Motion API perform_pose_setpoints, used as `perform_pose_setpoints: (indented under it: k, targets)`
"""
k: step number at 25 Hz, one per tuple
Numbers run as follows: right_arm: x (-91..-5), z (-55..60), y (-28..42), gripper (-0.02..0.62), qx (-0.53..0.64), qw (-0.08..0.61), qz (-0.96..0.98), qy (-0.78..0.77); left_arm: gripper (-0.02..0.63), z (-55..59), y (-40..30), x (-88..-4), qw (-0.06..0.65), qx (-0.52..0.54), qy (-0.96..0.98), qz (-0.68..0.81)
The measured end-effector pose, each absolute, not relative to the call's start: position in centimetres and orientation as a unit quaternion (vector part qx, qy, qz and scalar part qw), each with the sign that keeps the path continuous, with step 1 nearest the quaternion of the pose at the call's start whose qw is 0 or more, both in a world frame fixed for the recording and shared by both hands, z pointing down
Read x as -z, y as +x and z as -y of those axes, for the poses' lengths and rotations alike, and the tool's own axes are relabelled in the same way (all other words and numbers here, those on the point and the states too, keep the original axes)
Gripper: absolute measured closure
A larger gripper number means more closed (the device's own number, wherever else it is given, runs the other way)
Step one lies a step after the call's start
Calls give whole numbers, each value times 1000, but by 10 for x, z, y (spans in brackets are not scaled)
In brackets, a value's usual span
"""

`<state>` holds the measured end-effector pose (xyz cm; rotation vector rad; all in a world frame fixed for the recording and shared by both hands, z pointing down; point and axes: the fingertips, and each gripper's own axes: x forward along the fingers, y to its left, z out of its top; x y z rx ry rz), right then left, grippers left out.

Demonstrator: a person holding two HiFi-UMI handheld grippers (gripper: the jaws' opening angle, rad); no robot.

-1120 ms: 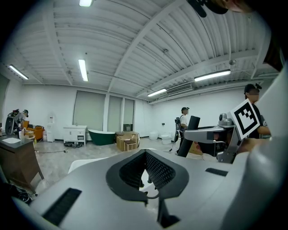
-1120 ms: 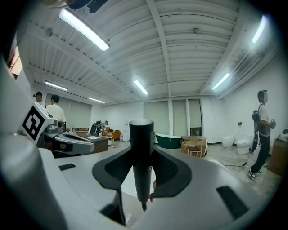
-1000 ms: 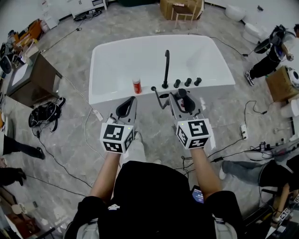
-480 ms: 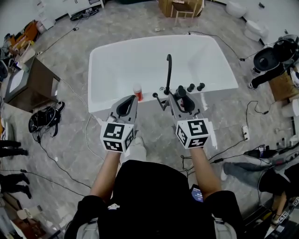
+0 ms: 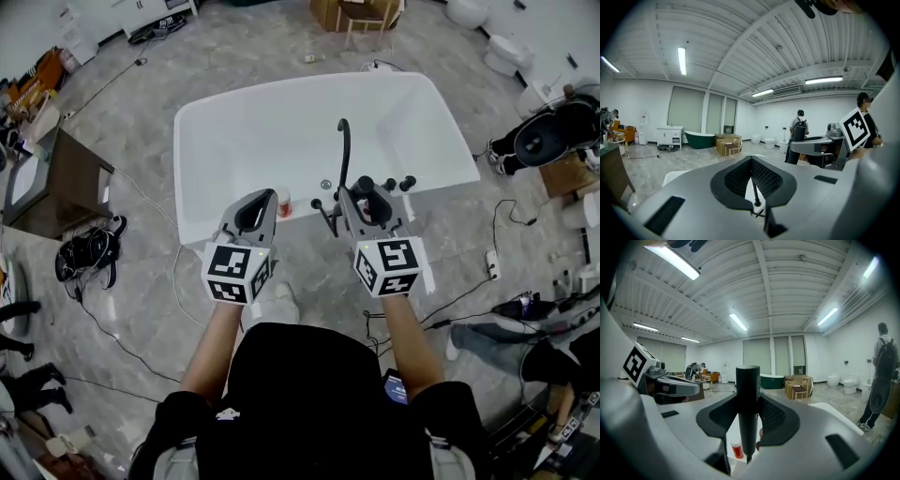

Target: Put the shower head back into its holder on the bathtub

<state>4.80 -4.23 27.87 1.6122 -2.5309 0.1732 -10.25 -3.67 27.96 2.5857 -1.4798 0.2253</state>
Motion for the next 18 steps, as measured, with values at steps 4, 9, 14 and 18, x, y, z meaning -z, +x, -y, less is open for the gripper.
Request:
perform_pose_setpoints:
  k: [4,9,14,18]
  targets:
    - [-287,64,31,457,-63,76,834,542,592,62,-121,-286,87,-74,867,485]
    - [-300,88,16,457,-72,85,824,556,592,93,-133,-295,99,-77,876,466]
    - [-309,104,10,457,-76,90,812,571,592,114,-139,-304,98,-82,887,445]
    - [-317,108,15,457,-83,92,805,580,592,122,-133,-309,104,-84,890,436]
